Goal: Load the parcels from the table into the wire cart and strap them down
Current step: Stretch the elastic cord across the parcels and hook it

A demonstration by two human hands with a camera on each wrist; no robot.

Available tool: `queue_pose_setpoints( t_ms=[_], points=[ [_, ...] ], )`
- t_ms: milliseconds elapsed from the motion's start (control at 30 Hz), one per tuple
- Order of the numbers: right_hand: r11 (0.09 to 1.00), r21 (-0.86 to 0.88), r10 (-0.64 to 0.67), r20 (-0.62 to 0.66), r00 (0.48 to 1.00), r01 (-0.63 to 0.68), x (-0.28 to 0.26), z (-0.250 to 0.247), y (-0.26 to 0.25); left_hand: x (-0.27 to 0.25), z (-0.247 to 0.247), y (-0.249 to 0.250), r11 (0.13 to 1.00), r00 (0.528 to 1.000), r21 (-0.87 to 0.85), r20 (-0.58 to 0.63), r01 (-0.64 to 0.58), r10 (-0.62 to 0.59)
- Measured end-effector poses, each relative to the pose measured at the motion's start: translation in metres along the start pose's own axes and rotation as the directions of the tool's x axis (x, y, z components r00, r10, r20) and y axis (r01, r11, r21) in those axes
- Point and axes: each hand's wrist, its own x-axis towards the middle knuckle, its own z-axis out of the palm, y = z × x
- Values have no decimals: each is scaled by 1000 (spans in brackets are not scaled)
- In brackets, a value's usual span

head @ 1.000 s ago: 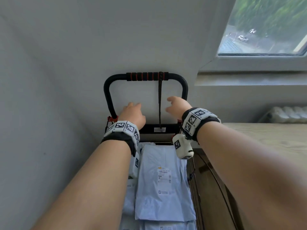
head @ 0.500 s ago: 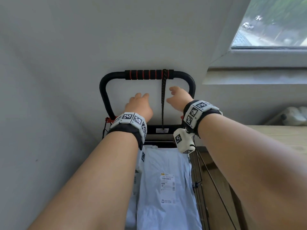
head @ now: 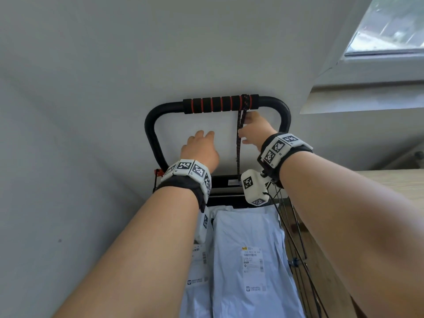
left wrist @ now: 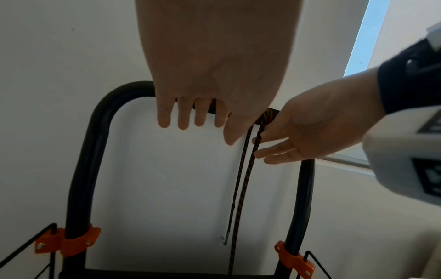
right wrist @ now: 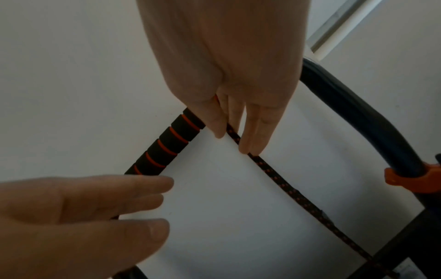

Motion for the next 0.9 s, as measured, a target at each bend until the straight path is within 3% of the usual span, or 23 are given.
queue_pose_setpoints(
  t_ms=[233,500,733,900],
  points=[
    [998,-53,-41,-164,986,32,-13,3,2,-5,-6,-7,1000,1000,-27,-7,11,-11],
    [983,-178,-64,-105,992,45,-73,-17,-13,-37,-32,2,999,999,-53,-34,11,-13],
    [913,-400,-60,60,996,79,-149,-30,-27,-81,-52,17,992,992,-90,-89,-93,85],
    [919,-385,-64,75,995,89,-199,-33,-21,-110,-60,28,982,984,-74,-43,-174,171]
  ],
)
